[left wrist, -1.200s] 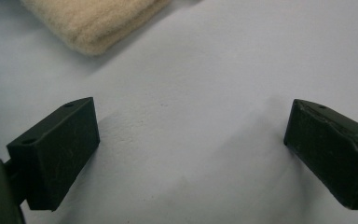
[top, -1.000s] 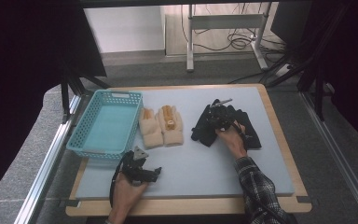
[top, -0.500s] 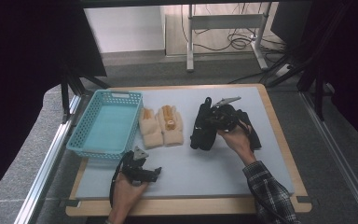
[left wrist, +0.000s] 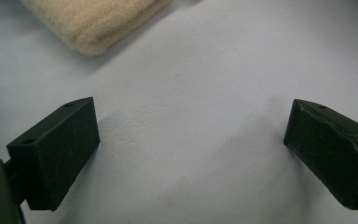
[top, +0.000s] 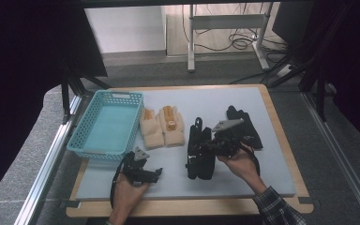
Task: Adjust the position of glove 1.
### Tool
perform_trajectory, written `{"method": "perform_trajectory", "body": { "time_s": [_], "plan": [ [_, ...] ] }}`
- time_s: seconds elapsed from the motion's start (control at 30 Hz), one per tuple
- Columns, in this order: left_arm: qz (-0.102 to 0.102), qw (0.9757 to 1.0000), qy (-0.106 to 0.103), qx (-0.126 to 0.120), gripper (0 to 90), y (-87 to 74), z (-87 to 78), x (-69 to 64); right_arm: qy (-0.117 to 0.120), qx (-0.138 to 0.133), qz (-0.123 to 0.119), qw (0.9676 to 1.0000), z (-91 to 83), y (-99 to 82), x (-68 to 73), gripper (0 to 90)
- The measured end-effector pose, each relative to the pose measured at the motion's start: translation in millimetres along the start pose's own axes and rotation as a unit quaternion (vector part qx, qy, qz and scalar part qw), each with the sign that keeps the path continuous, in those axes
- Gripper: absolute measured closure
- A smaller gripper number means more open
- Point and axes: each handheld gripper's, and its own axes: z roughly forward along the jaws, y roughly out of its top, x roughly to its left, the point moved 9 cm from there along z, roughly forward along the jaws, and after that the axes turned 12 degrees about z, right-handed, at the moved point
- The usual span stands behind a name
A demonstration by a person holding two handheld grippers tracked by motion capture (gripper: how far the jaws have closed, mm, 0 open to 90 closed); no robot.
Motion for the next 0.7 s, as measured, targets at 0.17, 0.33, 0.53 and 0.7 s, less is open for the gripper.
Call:
{"method": "perform_trajectory", "body": {
  "time_s": [0.17, 0.33, 0.53, 0.7],
  "plan": [
    [-0.001, 1.0000, 0.000, 0.001, 3.2, -0.1, -0.1, -0.2, 0.007, 0.011, -0.009, 0.9999, 13.0, -25.0, 4.7, 80.8],
    [0.001, 1.0000, -0.001, 0.002, 3.2, -0.4, -0.3, -0.1, 0.003, 0.026, -0.019, 0.9995, 28.1, -41.8, 1.3, 80.1],
    [0.001, 1.0000, -0.001, 0.002, 3.2, -0.4, -0.3, -0.1, -0.007, 0.027, -0.021, 0.9994, 32.2, -47.3, -2.9, 69.2],
    [0.001, 1.0000, -0.001, 0.002, 3.2, -0.4, -0.3, -0.1, -0.017, 0.011, -0.012, 0.9997, 24.0, -41.3, -9.0, 53.6]
  ]
}}
